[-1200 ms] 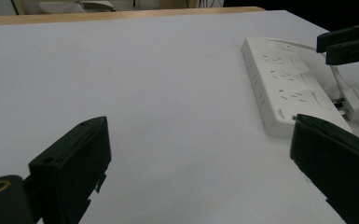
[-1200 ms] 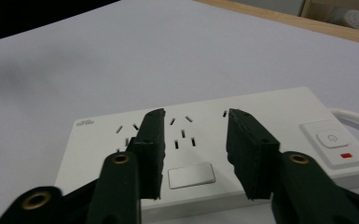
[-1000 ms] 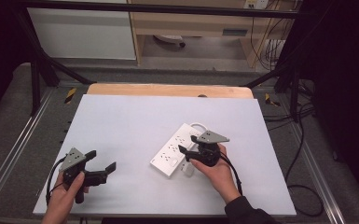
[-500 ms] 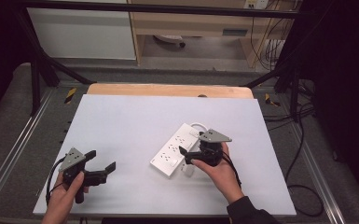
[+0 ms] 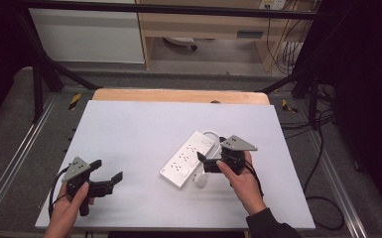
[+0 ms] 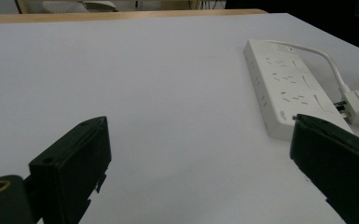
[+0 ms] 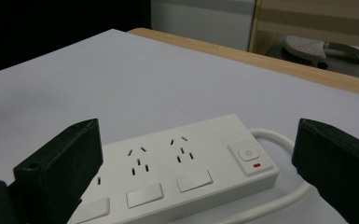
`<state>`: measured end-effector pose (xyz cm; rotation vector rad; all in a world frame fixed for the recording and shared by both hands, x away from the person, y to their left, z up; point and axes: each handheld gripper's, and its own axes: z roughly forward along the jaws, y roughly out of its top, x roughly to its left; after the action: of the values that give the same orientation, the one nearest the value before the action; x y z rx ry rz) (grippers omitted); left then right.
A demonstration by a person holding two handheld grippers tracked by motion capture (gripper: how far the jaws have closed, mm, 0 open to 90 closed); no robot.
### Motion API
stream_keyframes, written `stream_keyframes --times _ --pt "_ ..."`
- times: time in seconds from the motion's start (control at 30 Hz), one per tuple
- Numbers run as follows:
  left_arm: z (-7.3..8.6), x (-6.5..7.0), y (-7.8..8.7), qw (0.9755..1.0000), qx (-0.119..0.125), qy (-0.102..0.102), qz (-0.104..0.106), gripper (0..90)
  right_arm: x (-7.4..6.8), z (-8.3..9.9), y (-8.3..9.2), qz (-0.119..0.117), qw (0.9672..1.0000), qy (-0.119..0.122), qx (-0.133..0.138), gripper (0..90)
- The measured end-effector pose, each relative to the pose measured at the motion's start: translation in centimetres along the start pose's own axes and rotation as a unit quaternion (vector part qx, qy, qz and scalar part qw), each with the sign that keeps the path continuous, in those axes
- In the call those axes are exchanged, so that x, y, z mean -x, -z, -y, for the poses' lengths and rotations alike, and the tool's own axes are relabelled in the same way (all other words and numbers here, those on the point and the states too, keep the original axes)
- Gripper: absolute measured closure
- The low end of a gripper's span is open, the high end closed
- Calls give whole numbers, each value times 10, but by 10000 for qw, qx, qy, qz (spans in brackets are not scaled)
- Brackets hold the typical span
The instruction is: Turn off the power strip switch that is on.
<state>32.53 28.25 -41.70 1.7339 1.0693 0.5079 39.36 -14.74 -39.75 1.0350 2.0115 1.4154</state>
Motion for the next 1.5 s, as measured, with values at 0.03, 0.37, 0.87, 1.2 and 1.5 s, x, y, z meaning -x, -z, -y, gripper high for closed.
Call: stream_keyframes --times 0.03,0.37,0.87,1.2,1.5 --pt "0 0 0 10000 11 9 5 53 0 0 0 0 10000 0 0 22" --pt "0 0 0 10000 20 -14 11 52 12 -7 17 58 10000 -30 52 21" --pt "-2 -1 1 10000 37 -27 0 51 36 -16 57 189 9995 -57 265 48" --pt "-1 -1 6 10000 50 40 -26 52 51 -7 84 309 9985 -132 435 47" --pt "-1 1 11 9999 110 87 -41 52 63 12 108 490 9972 -203 526 48"
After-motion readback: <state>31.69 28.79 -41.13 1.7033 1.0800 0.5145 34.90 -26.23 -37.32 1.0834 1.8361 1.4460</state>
